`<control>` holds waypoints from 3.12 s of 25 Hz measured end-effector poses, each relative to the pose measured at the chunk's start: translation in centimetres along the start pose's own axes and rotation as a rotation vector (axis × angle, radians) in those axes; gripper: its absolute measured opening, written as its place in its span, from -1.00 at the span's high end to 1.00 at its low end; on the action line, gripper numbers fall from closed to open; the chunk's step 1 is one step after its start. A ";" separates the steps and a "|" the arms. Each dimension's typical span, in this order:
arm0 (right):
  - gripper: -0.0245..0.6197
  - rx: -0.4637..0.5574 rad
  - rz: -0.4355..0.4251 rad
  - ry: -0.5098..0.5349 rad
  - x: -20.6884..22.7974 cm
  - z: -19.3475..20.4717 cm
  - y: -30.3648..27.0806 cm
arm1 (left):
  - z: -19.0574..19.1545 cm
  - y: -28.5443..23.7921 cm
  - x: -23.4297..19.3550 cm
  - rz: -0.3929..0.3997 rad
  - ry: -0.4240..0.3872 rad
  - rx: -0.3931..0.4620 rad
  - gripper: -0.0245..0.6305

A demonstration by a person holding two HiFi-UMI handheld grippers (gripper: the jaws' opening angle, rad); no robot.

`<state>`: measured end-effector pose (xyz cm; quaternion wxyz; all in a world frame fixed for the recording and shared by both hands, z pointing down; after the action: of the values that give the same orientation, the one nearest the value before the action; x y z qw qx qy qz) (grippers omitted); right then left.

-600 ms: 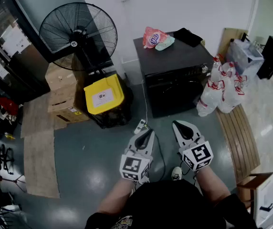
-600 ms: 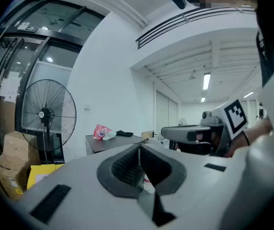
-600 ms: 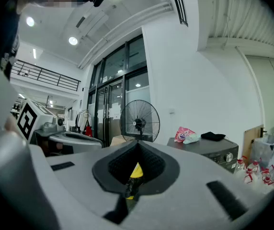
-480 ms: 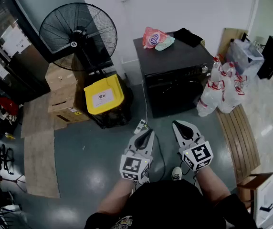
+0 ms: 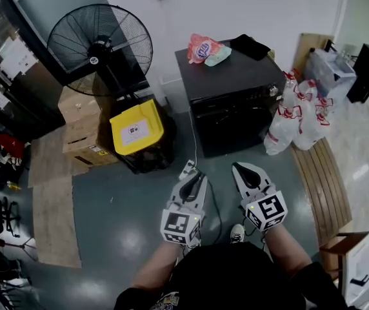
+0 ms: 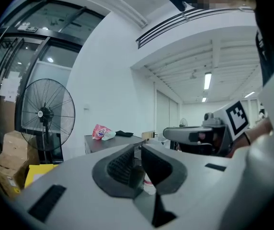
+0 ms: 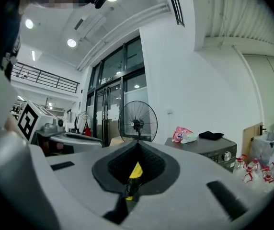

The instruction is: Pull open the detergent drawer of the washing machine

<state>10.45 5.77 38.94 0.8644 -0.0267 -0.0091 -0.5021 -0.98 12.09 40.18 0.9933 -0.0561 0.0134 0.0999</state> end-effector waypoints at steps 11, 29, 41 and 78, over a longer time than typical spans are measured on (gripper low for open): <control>0.44 -0.006 -0.049 -0.048 4.9 1.2 1.5 | 0.7 -4.2 3.2 -0.016 0.005 -0.002 0.23; 0.15 -0.023 -0.093 -0.107 11.7 2.7 2.1 | 0.3 -8.8 6.8 -0.069 -0.010 0.019 0.08; 0.11 -0.045 -0.023 -0.194 13.4 4.5 -3.4 | 0.5 -11.5 1.6 -0.020 0.004 0.021 0.07; -0.15 -0.024 0.205 -0.514 9.4 7.7 -27.1 | 1.3 -14.4 -22.5 0.248 0.031 0.022 0.07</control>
<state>-8.32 -15.34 48.00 0.8797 -0.1641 -0.2193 -0.3887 -20.15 -6.25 43.95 0.9736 -0.0445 0.0367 0.2209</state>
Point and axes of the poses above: the fingertips, and each gripper's own axes: y backward along the fingers, x to its right, z out of its underside, the point moved 4 cm from there along y, backward along the fingers, and after that the axes turned 1 degree about -z, right-handed, at the moved point
